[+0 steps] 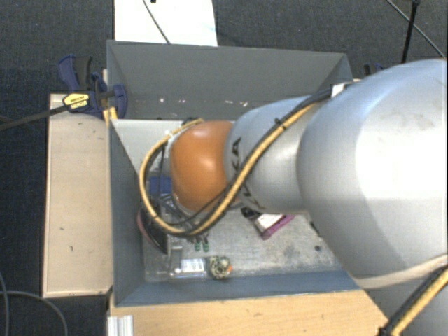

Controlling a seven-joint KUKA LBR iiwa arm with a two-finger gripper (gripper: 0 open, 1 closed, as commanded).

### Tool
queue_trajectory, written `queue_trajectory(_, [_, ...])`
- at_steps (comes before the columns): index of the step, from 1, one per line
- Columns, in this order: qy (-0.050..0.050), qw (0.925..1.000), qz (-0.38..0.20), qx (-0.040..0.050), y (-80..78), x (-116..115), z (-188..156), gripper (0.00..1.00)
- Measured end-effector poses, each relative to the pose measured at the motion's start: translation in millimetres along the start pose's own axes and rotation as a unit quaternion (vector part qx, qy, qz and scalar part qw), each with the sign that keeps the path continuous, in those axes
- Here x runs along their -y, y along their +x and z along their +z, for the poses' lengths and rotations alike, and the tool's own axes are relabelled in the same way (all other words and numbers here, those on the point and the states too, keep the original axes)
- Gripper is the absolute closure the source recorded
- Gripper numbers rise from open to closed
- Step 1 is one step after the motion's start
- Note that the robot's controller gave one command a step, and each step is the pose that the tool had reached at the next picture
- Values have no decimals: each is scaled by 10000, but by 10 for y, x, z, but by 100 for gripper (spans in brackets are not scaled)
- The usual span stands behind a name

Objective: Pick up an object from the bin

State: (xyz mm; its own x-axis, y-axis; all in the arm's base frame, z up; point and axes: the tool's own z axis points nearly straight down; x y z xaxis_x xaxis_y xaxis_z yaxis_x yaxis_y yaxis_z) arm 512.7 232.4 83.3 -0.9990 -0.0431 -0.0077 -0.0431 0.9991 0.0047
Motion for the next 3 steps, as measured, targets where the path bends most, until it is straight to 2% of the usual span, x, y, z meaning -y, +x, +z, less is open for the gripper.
queue_trajectory(1, [1, 9998, 190, 16, -121, 72, -1405, 100])
queue_trajectory(2, [37, 9902, 1399, -50, -67, -56, -570, 100])
queue_trajectory(3, [23, 9520, 3060, -10, -404, 14, -711, 100])
